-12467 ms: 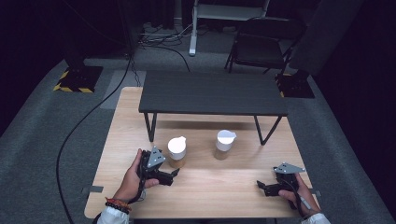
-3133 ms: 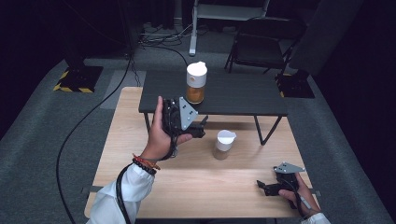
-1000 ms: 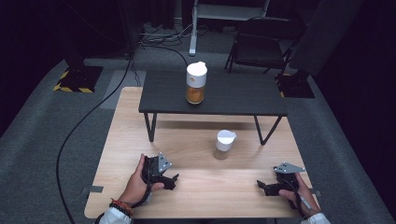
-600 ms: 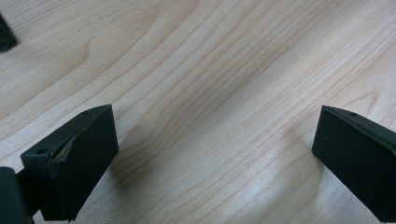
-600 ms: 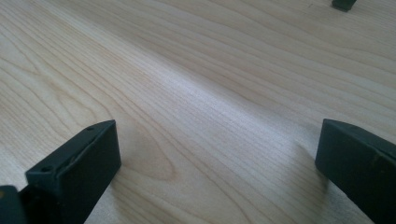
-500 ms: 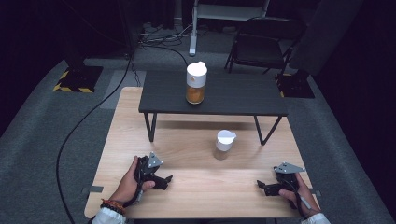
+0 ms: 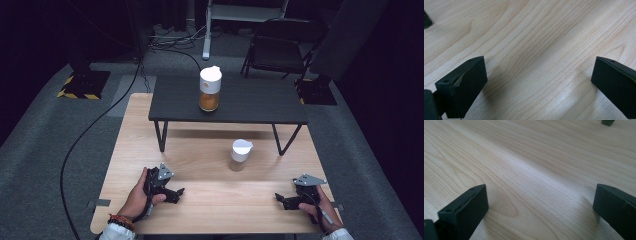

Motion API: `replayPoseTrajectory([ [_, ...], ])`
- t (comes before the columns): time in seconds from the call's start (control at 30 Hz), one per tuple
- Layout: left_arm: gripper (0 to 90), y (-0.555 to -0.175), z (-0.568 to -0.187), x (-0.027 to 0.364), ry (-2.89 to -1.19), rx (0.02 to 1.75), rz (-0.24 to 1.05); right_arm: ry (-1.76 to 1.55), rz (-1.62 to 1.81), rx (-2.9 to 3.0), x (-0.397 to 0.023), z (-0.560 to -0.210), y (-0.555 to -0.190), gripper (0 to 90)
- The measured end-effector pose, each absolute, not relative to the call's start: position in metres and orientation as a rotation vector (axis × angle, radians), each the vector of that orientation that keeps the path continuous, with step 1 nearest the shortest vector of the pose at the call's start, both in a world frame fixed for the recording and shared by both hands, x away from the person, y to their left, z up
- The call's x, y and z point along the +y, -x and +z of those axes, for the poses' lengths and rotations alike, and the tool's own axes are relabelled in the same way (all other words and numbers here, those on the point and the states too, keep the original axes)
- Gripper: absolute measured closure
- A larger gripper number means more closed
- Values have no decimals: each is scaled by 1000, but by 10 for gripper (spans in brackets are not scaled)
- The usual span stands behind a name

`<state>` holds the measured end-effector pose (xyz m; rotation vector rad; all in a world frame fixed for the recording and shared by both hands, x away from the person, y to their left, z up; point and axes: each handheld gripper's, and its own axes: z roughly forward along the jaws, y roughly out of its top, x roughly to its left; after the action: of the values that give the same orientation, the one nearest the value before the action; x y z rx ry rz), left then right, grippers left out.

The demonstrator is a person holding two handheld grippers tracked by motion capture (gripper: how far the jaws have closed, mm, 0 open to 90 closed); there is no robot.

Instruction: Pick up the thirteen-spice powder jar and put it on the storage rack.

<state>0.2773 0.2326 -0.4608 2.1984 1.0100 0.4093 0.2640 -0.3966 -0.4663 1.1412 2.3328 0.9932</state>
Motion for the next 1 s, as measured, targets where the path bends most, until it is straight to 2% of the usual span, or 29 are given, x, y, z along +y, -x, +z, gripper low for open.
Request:
replayPoseTrajectory([
  [0.67, 0, -277, -461, 232, -2198, 1010, 410, -1141, 990, 2330, -397, -466, -263, 3],
  [1.0, 0, -277, -461, 232, -2198, 1010, 411, -1143, 1009, 2247, -393, -458, -250, 14],
])
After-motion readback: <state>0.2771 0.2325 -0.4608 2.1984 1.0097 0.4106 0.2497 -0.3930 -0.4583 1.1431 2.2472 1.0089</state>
